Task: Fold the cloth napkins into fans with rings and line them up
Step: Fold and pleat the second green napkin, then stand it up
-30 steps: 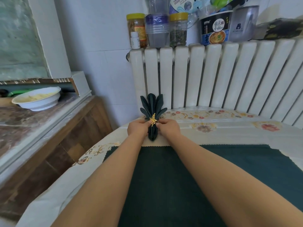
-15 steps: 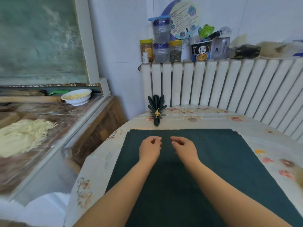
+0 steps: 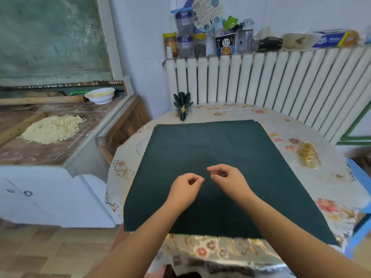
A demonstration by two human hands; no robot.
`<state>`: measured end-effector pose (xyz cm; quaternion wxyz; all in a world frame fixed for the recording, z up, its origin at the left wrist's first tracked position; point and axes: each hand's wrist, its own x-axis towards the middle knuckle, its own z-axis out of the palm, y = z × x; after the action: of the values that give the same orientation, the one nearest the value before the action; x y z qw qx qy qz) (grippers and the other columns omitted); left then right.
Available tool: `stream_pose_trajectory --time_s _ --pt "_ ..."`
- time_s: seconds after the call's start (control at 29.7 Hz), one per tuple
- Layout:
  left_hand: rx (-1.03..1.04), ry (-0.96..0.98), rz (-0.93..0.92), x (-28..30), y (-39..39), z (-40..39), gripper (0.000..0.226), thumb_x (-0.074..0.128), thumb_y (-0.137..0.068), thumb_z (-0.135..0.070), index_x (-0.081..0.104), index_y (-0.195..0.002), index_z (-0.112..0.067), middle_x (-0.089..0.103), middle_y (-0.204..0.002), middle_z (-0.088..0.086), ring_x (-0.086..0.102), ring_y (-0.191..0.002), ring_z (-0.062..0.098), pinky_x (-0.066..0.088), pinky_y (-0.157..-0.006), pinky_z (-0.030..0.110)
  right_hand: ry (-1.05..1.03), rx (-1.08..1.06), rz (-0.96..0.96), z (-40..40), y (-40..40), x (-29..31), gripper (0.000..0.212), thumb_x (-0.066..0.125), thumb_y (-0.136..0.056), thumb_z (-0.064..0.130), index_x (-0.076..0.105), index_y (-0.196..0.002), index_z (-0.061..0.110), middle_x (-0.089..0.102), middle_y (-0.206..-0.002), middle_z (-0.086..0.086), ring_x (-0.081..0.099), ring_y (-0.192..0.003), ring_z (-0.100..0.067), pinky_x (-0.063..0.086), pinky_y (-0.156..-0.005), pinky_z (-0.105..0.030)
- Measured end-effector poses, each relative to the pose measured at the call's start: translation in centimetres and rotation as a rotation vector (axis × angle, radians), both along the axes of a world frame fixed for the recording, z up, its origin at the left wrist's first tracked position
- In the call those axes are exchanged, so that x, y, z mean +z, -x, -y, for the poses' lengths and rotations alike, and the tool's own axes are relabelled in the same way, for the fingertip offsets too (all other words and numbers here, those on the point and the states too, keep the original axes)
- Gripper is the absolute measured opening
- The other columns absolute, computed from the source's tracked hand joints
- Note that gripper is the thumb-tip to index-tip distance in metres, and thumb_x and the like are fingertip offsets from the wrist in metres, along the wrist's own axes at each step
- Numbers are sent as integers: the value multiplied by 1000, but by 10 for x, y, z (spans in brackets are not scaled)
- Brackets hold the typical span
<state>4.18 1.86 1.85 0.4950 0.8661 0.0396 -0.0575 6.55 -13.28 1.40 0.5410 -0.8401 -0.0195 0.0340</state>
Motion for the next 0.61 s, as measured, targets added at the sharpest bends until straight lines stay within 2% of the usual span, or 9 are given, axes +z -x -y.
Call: stream_pose_trajectory --time_s 0.1,0.2,0.27,0.34,0.44,0.51,0.61 --pt "-159 -198 -3 -17 30 -2 14 63 -89 -35 68 -102 -32 62 -104 -15 56 -102 4 46 -91 25 131 66 -40 21 27 -11 19 60 -89 16 66 -98 31 64 -94 13 57 -89 -1 42 -70 -13" --pt "-289 -348 25 -24 49 -9 23 70 -80 -47 65 -102 -42 47 -119 -18 36 -119 5 30 -106 30 279 142 -48 40 48 -20 15 65 -87 23 64 -91 37 62 -92 18 57 -87 1 43 -73 -14" --pt "-363 -402 10 -22 56 -13 35 71 -79 -48 61 -112 -43 39 -128 -20 26 -121 2 22 -109 30 363 194 -22 53 60 -24 14 69 -84 29 63 -91 39 57 -95 18 53 -90 -1 38 -73 -11" --pt "-399 -443 30 -22 58 -16 38 70 -81 -44 58 -117 -42 36 -131 -22 24 -121 0 19 -109 29 397 248 5 66 68 -27 19 73 -79 35 65 -95 40 52 -103 17 45 -103 -4 35 -83 -14" --pt "-345 -427 113 -26 59 -16 26 70 -83 -37 64 -108 -39 43 -128 -22 29 -122 0 18 -110 28 401 338 -5 76 80 -28 31 76 -75 40 63 -102 45 44 -114 23 32 -114 1 26 -96 -18" --pt "-293 -374 141 -30 59 -15 17 73 -82 -34 65 -96 -40 47 -122 -23 33 -120 -1 22 -112 32 430 362 19 77 84 -29 33 76 -75 42 62 -105 46 41 -118 23 28 -115 2 23 -98 -17" --pt "-264 -298 132 -34 60 -17 18 76 -78 -34 64 -87 -43 50 -119 -26 37 -119 0 27 -110 36 435 356 48 77 88 -30 29 76 -74 42 65 -101 46 40 -118 25 28 -116 3 22 -97 -14"
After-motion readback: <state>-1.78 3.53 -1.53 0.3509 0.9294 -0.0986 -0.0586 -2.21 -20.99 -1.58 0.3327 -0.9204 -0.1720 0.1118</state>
